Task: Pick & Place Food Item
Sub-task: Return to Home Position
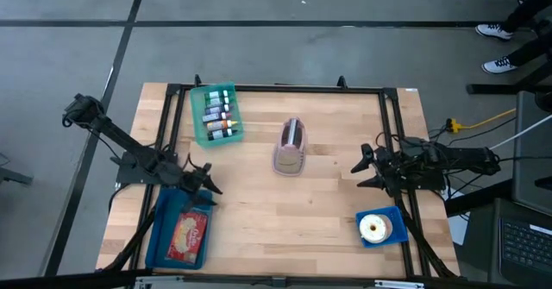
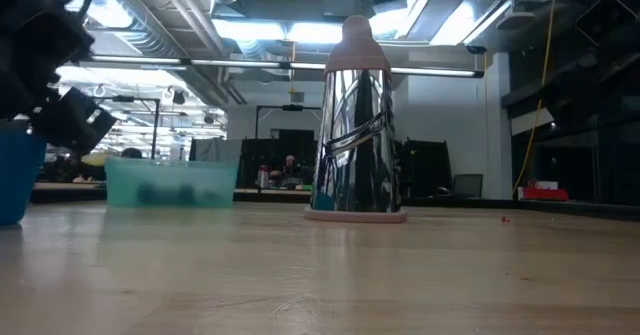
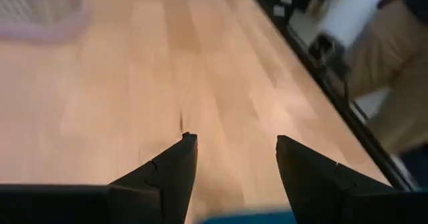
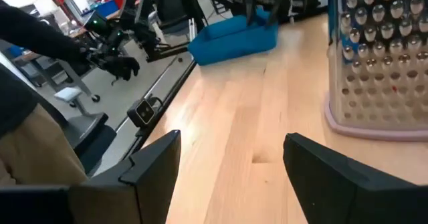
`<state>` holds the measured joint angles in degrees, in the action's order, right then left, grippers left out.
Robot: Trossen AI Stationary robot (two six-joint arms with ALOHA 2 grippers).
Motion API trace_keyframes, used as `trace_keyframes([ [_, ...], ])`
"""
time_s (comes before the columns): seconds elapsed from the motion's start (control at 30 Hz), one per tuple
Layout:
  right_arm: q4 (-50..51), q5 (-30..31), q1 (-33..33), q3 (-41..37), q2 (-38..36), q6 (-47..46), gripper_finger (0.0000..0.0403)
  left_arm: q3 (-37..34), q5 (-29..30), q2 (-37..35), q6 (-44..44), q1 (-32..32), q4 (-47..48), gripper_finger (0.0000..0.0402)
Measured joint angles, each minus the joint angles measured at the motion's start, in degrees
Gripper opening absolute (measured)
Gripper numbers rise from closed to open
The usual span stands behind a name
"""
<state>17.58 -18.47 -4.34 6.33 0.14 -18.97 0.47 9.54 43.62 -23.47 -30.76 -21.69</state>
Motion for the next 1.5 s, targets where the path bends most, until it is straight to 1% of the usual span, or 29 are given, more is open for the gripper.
trace_keyframes([
  [0.13,-0.05,-0.01,0.00,0.00,0.27,0.12,0.0261,0.02,-2.53,-0.03,-3.51,0.00,4.86,0.0198],
  [0.4,0.00,-0.01,0.00,0.00,0.27,-1.82,0.0261,0.02,-2.77,-0.02,-4.43,0.00,5.14,0.0198],
  [0.7,-0.01,-0.01,0.00,0.00,0.27,-1.44,0.0261,0.02,-2.77,-0.09,-4.39,0.00,5.35,0.0198],
  [0.73,-0.01,-0.01,0.00,0.00,0.27,-1.54,0.0261,0.04,-2.76,-1.31,-4.40,-0.12,6.50,0.0198],
  [0.77,0.00,-0.01,0.00,0.00,0.27,-1.57,0.0261,0.02,-2.63,-3.89,-4.31,-0.20,8.59,0.0198],
  [0.9,-0.02,-0.01,0.00,0.00,0.27,-1.56,0.0261,0.02,-2.55,-15.20,-4.28,-0.22,12.14,0.0198],
  [1.03,0.00,-0.03,-0.01,0.00,0.27,-1.56,0.0261,0.02,-2.44,-25.00,-4.28,-0.20,12.70,0.0198],
  [1.23,-0.01,-0.02,0.00,0.00,0.27,-1.54,0.0261,0.02,-2.16,-36.37,-4.30,0.82,17.26,0.0198],
  [1.4,-0.01,-0.02,0.00,0.00,0.27,-1.54,0.0261,0.02,-2.16,-43.54,-4.30,0.92,17.28,0.0198],
  [1.5,-0.02,-0.01,0.00,0.00,0.27,-1.54,0.0261,0.02,-1.77,-43.58,-4.30,0.88,16.09,0.0198],
])
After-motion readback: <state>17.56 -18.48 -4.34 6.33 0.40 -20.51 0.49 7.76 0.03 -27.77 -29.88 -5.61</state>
